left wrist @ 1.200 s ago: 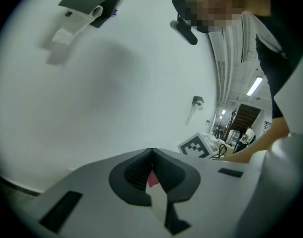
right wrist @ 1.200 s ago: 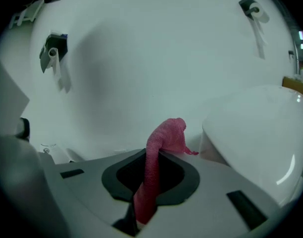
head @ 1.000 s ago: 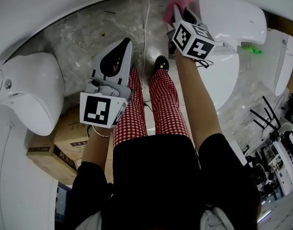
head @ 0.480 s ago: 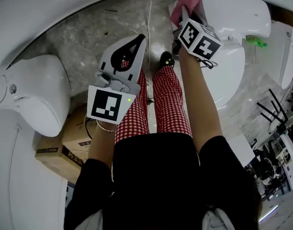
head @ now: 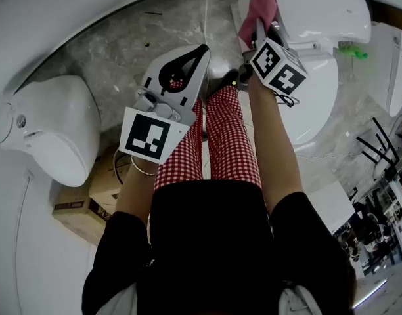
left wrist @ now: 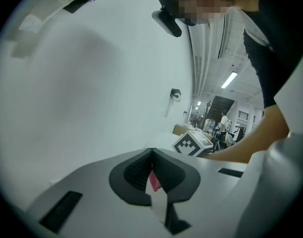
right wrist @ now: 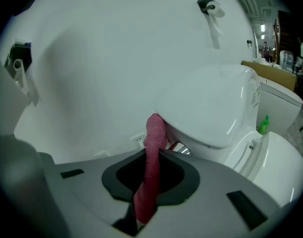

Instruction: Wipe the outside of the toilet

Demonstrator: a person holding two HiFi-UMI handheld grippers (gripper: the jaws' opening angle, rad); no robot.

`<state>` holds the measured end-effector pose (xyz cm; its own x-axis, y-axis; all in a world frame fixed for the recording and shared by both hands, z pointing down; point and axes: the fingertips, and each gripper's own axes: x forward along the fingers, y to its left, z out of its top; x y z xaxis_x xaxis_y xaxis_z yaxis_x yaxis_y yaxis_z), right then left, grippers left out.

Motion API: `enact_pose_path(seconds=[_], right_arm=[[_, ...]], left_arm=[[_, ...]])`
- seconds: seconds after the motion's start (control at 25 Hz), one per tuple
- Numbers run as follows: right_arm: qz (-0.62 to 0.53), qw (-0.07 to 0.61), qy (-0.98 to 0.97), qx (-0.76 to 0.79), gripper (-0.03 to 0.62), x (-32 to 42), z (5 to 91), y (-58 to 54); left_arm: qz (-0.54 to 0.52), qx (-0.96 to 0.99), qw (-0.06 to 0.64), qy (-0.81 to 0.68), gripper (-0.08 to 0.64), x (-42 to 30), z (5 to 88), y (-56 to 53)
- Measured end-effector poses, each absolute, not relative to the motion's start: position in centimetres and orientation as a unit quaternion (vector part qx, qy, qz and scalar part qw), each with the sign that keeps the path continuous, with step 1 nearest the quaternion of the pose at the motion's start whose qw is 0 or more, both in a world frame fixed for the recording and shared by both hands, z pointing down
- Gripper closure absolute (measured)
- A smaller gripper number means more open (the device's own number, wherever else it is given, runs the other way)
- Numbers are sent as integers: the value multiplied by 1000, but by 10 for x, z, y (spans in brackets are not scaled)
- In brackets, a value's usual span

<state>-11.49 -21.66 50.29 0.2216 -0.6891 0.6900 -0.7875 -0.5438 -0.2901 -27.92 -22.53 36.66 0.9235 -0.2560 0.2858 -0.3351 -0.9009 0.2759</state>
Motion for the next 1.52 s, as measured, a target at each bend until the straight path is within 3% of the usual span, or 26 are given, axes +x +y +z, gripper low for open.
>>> enact_pose_path(seconds=[0.32,1.52], right_arm=[[410,30,-477,776,537,-109,494,-182],[378,104,-489,779,537,-87,473,-94]], left_arm=[[117,970,170,-130,551,-259,364,-205],[123,974,158,-107,551,-227,370,-190]])
